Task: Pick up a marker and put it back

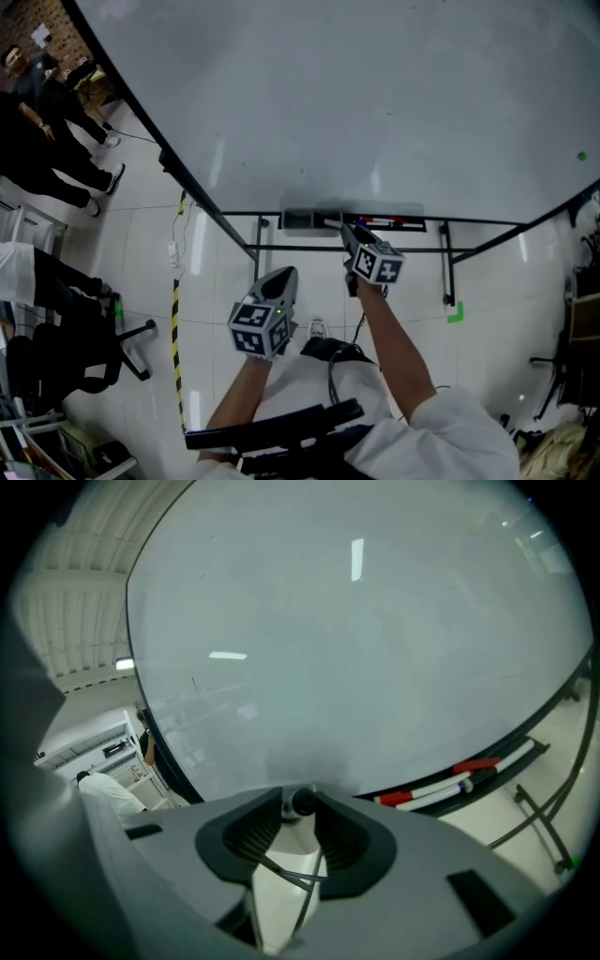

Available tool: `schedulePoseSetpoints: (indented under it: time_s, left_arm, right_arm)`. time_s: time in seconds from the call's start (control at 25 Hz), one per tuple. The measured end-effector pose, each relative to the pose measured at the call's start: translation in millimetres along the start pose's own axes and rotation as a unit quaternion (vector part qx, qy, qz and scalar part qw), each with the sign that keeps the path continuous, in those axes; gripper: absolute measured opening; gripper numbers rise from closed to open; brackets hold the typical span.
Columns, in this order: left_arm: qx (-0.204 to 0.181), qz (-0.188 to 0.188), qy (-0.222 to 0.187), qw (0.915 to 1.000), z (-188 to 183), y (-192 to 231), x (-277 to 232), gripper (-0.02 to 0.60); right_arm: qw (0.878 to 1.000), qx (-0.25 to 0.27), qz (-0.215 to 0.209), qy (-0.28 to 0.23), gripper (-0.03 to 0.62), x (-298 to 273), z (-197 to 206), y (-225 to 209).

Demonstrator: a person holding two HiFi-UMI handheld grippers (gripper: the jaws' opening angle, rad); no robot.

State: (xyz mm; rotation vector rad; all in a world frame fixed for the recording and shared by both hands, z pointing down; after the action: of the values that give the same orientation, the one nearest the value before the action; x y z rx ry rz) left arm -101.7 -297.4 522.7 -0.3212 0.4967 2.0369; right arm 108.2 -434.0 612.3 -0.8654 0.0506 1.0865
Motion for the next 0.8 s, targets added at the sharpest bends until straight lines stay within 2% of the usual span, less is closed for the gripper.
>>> schedulePoseSetpoints:
  time_s: [0.2,0.36,0.48,0.52,0.6,0.64,0.8]
  left_arm:
    - [-0.002,0.004,0.000,1.0000,1,-2,3,-0.008]
    - [-0.001,0.006,0.000,1.0000,3,-4,9,-0.008]
    - [-0.001,0.010,-0.003,0.9999,5,-7,20,-0.008]
    - [-0.001,0.010,-0.005,0.9999,6,-9,24,-0.008]
    - [0.000,0.011,-0.009,0.9999,9,-11,34,-0.008]
    - [0.000,0.012,-0.011,0.9999,10,-13,39,-0.008]
    - [-0.003,0.019,-0.023,0.9996,18,-22,65,-0.008]
  right_arm:
    - [1.000,0.000,0.006,0.010,0.213,1,3,-4]
    - [1.000,0.004,0.018,-0.001,0.262,15,-4,-3]
    - [0.999,0.020,0.020,-0.032,0.262,40,-14,3]
    - [0.998,0.029,0.018,-0.044,0.238,51,-17,5]
    - [0.996,0.049,0.016,-0.066,0.061,74,-19,13]
    - [0.996,0.058,0.014,-0.072,0.001,86,-19,19]
    - [0.994,0.079,-0.008,-0.072,0.000,125,-4,48]
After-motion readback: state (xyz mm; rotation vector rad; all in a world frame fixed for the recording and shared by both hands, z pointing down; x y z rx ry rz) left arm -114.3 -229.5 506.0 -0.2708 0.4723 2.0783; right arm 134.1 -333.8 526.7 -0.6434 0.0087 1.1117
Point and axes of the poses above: the fingertips, and each gripper's own axes: x backward along the fingers, y to its left, z out of its underside, the point moved 8 cm from there along x, backward along the fingers, and after that the axes turned 10 degrees about -x, right-handed, at the moved point
